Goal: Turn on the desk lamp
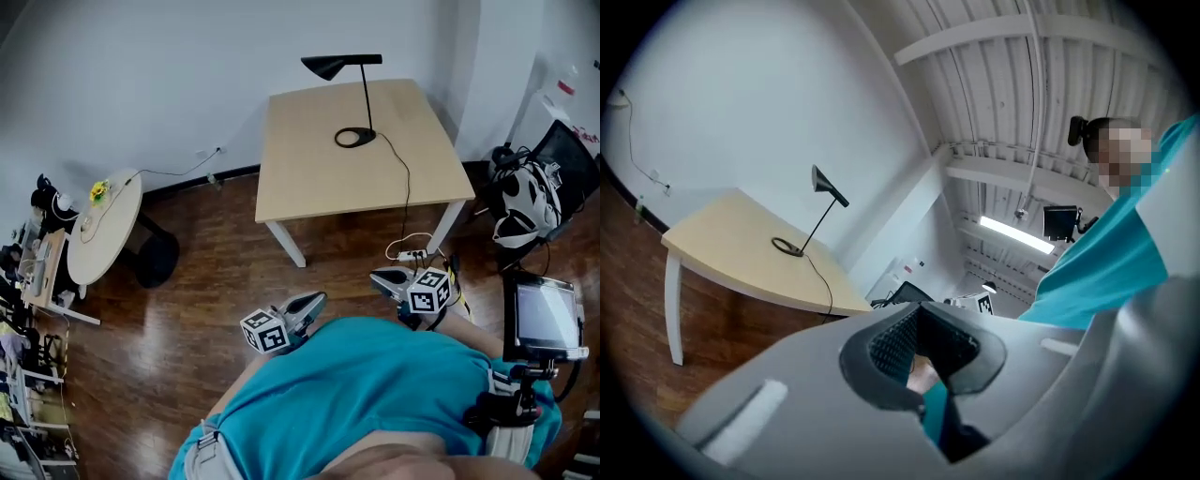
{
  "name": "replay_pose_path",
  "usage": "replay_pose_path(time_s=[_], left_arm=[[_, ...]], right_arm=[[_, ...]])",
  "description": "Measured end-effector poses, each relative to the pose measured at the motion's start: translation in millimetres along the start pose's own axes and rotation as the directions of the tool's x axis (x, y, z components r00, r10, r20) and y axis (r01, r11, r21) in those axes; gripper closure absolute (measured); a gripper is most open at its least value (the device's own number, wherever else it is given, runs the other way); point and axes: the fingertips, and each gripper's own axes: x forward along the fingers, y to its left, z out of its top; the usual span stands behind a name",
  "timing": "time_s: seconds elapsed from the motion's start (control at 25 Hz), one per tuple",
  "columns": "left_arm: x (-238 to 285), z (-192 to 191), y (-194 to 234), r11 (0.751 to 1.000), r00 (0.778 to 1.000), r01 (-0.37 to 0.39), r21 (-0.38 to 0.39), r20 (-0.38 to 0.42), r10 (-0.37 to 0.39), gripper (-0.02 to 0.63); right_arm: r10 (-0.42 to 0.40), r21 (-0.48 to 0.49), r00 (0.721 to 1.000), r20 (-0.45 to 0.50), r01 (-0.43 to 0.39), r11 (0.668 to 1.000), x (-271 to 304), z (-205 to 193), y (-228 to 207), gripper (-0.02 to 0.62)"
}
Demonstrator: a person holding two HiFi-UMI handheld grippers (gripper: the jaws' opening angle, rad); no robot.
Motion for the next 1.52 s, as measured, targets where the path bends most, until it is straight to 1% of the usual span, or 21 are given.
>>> replay_pose_path(time_s=[0.12,0.2,0.24,0.32,0.36,0.4,0.48,0.52,0.64,0.68,0.76,0.84,0.92,1.0,1.12,1.16,1.24,1.32,1.4,1.44,1.52], left_arm=[[21,7,36,0.998,0.998,-0.055,0.004,0.028,0.055,0.604],[24,11,76,0.997,0.996,-0.075,-0.017,0.051,0.076,0.605],[23,18,99,0.997,0.995,-0.072,-0.027,0.062,0.074,0.605],[27,40,142,0.998,0.996,-0.052,-0.025,0.076,0.053,0.606],[32,51,160,0.999,0.996,-0.033,-0.012,0.081,0.034,0.606],[38,65,176,1.000,0.996,-0.006,0.002,0.088,0.006,0.605],[44,99,204,0.999,0.994,0.050,0.005,0.098,-0.050,0.606],[43,112,221,0.998,0.994,0.061,0.001,0.086,-0.061,0.606],[53,137,272,0.997,0.997,0.082,0.001,0.006,-0.082,0.604],[61,143,291,0.996,0.995,0.093,-0.015,-0.017,-0.093,0.604],[82,152,325,0.991,0.992,0.116,-0.072,-0.050,-0.120,0.605],[108,161,340,0.984,0.987,0.137,-0.112,-0.068,-0.145,0.605],[136,174,345,0.983,0.985,0.148,-0.106,-0.074,-0.157,0.605],[158,185,357,0.986,0.988,0.127,-0.108,-0.072,-0.135,0.604],[181,185,381,0.988,0.992,0.080,-0.133,-0.084,-0.092,0.606],[193,183,387,0.990,0.992,0.069,-0.124,-0.093,-0.081,0.606],[229,179,397,0.996,0.994,0.042,-0.077,-0.100,-0.050,0.606],[276,179,414,0.999,0.997,-0.018,-0.035,-0.069,0.016,0.606],[306,184,428,0.995,0.996,-0.094,-0.018,-0.010,0.094,0.606],[308,187,429,0.993,0.993,-0.117,-0.009,0.011,0.117,0.605],[305,185,425,0.991,0.991,-0.134,-0.002,0.019,0.134,0.605]], right_arm=[[0.025,0.026,1.000,-0.008,-0.025,0.999,10,-5,-45,0.594],[0.034,0.022,0.999,-0.029,-0.033,0.999,36,-9,-71,0.594],[0.031,0.019,0.999,-0.037,-0.030,0.999,54,-5,-83,0.594],[0.013,0.006,0.999,-0.043,-0.012,1.000,87,7,-107,0.594],[-0.003,-0.005,0.999,-0.040,0.003,1.000,98,15,-121,0.594],[-0.022,-0.015,0.999,-0.035,0.022,1.000,109,24,-135,0.594],[-0.064,-0.017,0.998,-0.019,0.064,0.998,131,44,-157,0.594],[-0.084,-0.008,0.996,-0.011,0.084,0.996,143,54,-166,0.594],[-0.144,0.020,0.990,0.004,0.144,0.989,175,81,-205,0.594],[-0.161,0.034,0.987,0.010,0.160,0.986,186,89,-221,0.594],[-0.177,0.054,0.984,0.008,0.176,0.983,208,100,-247,0.594],[-0.176,0.040,0.984,-0.015,0.176,0.983,217,112,-263,0.594],[-0.185,0.035,0.982,-0.027,0.186,0.982,208,129,-283,0.594],[-0.212,0.065,0.977,-0.016,0.212,0.975,190,140,-312,0.594],[-0.230,0.106,0.973,0.011,0.228,0.968,173,142,-358,0.594],[-0.225,0.104,0.974,0.018,0.222,0.969,168,143,-376,0.594],[-0.202,0.095,0.979,0.031,0.198,0.976,153,144,-422,0.594],[-0.166,0.091,0.985,0.038,0.162,0.983,134,144,-483,0.594],[-0.137,0.075,0.990,0.026,0.134,0.988,125,142,-531,0.594],[-0.127,0.057,0.992,0.017,0.126,0.990,126,141,-541,0.594],[-0.121,0.021,0.993,0.004,0.121,0.992,132,143,-553,0.594]])
